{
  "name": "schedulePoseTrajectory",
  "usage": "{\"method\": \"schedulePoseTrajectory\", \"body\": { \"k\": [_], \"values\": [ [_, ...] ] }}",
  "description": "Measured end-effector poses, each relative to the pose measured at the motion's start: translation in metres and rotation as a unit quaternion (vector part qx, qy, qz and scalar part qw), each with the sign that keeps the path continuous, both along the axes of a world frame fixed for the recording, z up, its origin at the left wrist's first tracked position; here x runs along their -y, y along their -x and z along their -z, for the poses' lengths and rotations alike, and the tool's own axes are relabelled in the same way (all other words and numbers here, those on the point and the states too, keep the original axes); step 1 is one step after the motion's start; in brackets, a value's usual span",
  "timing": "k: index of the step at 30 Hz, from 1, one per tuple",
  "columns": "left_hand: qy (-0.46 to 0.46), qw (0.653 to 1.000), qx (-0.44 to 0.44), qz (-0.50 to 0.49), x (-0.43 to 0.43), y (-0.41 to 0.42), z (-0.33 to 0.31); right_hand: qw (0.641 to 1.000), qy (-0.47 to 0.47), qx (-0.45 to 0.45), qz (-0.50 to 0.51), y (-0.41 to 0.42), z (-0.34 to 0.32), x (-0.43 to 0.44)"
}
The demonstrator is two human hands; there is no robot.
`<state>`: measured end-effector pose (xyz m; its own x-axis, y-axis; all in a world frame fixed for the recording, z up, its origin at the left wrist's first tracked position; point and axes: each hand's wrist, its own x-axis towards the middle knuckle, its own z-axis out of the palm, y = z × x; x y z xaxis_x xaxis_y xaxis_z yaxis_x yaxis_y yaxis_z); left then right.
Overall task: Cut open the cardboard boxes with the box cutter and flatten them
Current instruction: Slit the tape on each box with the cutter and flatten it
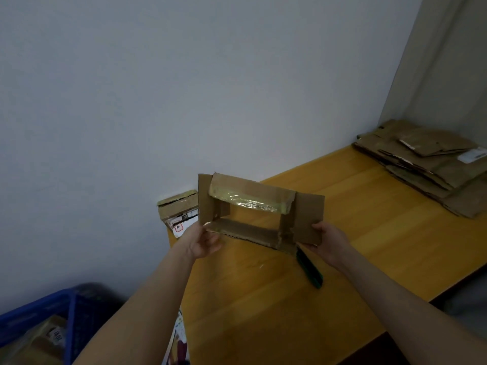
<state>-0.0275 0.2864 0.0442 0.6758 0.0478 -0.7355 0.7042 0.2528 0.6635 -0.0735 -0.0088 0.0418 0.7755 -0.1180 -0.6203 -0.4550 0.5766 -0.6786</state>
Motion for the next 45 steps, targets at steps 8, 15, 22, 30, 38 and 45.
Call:
{"method": "schedulePoseTrajectory", "body": {
  "k": [8, 15, 22, 30, 38, 45],
  "values": [
    [0.164, 0.985, 0.043, 0.042, -0.007, 0.001, -0.009, 0.998, 0.054, 0.029, -0.008, -0.008, 0.003, 0.013],
    [0.114, 0.99, 0.015, 0.085, -0.015, -0.01, -0.015, 0.97, 0.197, 0.055, -0.133, -0.009, 0.005, 0.015],
    [0.12, 0.986, 0.042, 0.108, -0.02, -0.013, -0.033, 0.94, 0.256, 0.11, -0.196, -0.006, 0.007, 0.012],
    [-0.04, 0.994, 0.068, 0.074, -0.015, -0.012, -0.029, 0.82, 0.411, 0.142, -0.371, -0.005, 0.008, 0.011],
    [-0.019, 0.993, 0.099, 0.062, -0.024, 0.005, -0.005, 0.911, 0.358, -0.009, -0.204, -0.018, 0.028, 0.009],
    [-0.072, 0.994, 0.029, 0.071, -0.046, 0.042, 0.025, 0.898, 0.357, -0.028, -0.256, -0.012, 0.061, -0.023]
  ]
}}
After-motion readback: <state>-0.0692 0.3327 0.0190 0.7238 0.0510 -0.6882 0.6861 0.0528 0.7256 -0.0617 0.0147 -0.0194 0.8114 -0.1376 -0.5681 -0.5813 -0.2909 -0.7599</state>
